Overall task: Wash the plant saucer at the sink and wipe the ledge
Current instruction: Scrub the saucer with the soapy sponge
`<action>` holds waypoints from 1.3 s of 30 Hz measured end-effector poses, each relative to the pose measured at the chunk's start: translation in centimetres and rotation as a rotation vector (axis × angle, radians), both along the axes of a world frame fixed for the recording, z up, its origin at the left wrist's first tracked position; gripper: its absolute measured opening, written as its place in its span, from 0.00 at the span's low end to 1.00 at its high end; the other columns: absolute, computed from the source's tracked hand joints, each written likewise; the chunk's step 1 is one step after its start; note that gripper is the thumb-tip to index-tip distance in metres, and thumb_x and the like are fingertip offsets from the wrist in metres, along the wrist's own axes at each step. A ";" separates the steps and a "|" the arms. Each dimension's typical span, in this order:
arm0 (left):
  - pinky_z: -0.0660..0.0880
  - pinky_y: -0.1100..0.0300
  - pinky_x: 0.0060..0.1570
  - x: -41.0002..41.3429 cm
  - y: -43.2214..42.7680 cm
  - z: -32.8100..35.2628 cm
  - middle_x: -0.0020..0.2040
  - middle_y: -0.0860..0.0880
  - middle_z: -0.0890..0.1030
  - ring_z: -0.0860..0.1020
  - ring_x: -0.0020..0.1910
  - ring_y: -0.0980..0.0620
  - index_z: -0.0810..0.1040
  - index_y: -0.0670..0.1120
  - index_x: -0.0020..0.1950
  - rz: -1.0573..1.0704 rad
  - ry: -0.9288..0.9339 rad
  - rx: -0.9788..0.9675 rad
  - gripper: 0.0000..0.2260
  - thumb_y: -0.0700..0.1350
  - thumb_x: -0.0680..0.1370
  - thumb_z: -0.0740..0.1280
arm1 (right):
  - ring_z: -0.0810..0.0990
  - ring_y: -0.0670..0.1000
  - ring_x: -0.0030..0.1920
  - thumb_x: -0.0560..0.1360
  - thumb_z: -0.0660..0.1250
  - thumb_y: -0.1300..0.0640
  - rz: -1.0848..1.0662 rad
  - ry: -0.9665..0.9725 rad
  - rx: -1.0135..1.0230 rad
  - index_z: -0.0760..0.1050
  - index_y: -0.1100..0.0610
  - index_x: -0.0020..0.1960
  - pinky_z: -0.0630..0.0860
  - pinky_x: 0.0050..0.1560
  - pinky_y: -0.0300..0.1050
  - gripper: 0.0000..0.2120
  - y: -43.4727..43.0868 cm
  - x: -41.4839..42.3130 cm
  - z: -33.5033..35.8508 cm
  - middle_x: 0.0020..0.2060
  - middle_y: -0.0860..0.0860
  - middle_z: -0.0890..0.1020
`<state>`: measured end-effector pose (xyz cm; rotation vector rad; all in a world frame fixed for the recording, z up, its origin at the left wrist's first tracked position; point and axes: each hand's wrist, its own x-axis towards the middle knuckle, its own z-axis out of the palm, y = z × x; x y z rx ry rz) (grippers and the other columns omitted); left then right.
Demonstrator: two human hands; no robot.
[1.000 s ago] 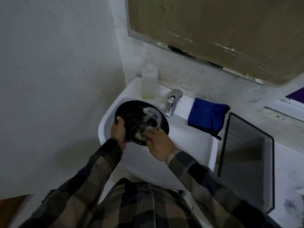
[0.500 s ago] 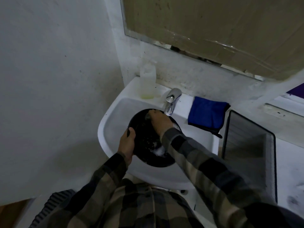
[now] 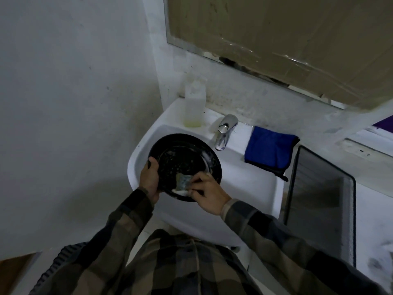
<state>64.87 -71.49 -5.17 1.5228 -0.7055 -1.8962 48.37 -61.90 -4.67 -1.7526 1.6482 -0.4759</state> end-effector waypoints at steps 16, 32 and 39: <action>0.76 0.55 0.49 -0.7 1.9 0.4 0.63 0.50 0.76 0.77 0.59 0.49 0.68 0.50 0.71 -0.097 0.056 -0.048 0.22 0.59 0.81 0.52 | 0.56 0.60 0.73 0.73 0.41 0.31 0.113 0.531 -0.006 0.47 0.52 0.78 0.56 0.71 0.52 0.40 -5.2 -0.6 0.4 0.76 0.56 0.52; 0.76 0.51 0.52 0.5 2.5 -0.9 0.67 0.48 0.74 0.75 0.62 0.45 0.65 0.52 0.73 -0.027 0.085 -0.006 0.25 0.62 0.80 0.51 | 0.65 0.49 0.64 0.74 0.54 0.32 0.189 -0.125 0.092 0.71 0.61 0.64 0.63 0.67 0.43 0.35 4.3 0.7 2.0 0.64 0.55 0.68; 0.77 0.54 0.52 -1.0 3.0 0.0 0.64 0.39 0.76 0.77 0.59 0.39 0.68 0.45 0.71 -0.123 0.050 -0.033 0.26 0.60 0.80 0.54 | 0.42 0.55 0.76 0.77 0.55 0.41 0.198 -0.016 0.068 0.42 0.54 0.77 0.42 0.75 0.47 0.36 -2.4 4.5 2.3 0.77 0.59 0.45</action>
